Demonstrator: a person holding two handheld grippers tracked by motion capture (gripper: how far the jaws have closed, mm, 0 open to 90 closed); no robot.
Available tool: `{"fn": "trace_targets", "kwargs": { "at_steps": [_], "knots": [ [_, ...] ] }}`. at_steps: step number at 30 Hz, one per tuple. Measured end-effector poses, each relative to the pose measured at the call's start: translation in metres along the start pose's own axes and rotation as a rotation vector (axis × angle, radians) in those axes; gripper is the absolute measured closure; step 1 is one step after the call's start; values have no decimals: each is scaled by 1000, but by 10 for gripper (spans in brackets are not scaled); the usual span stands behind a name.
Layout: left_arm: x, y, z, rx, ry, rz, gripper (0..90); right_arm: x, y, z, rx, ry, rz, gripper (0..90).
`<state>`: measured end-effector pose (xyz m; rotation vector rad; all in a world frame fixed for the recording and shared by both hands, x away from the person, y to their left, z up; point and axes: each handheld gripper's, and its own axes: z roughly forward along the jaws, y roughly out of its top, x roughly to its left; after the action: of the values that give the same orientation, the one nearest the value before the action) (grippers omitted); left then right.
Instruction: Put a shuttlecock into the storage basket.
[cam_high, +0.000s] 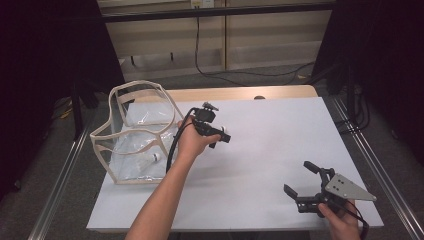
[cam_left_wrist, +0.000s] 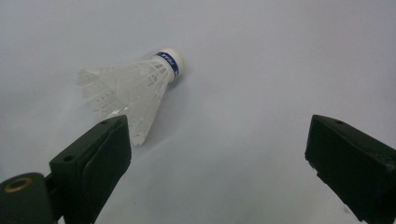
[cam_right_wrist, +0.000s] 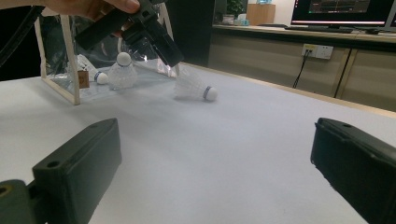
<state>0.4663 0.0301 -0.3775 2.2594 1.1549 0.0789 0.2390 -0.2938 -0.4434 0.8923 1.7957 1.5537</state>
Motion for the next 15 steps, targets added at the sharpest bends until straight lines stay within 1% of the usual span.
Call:
{"fn": "trace_targets", "kwargs": {
  "at_steps": [1, 3, 4, 8, 12, 15],
  "knots": [
    [1, 0, 1, 1, 6, 5, 70, 0, 0, 0, 0, 1, 2, 14],
    [1, -1, 3, -5, 9, -7, 74, 0, 0, 0, 0, 0, 3, 14],
    [2, -1, 4, -5, 13, -3, 75, 0, 0, 0, 2, 0, 1, 14],
    [4, 0, 7, -7, 41, -3, 86, 0, 0, 0, 0, 0, 2, 14],
    [4, -1, 12, -6, 46, -12, 91, 0, 0, 0, -1, 0, 5, 14],
    [5, -1, 14, -6, 54, -4, 96, 0, 0, 0, -1, 3, 2, 14]
  ]
}}
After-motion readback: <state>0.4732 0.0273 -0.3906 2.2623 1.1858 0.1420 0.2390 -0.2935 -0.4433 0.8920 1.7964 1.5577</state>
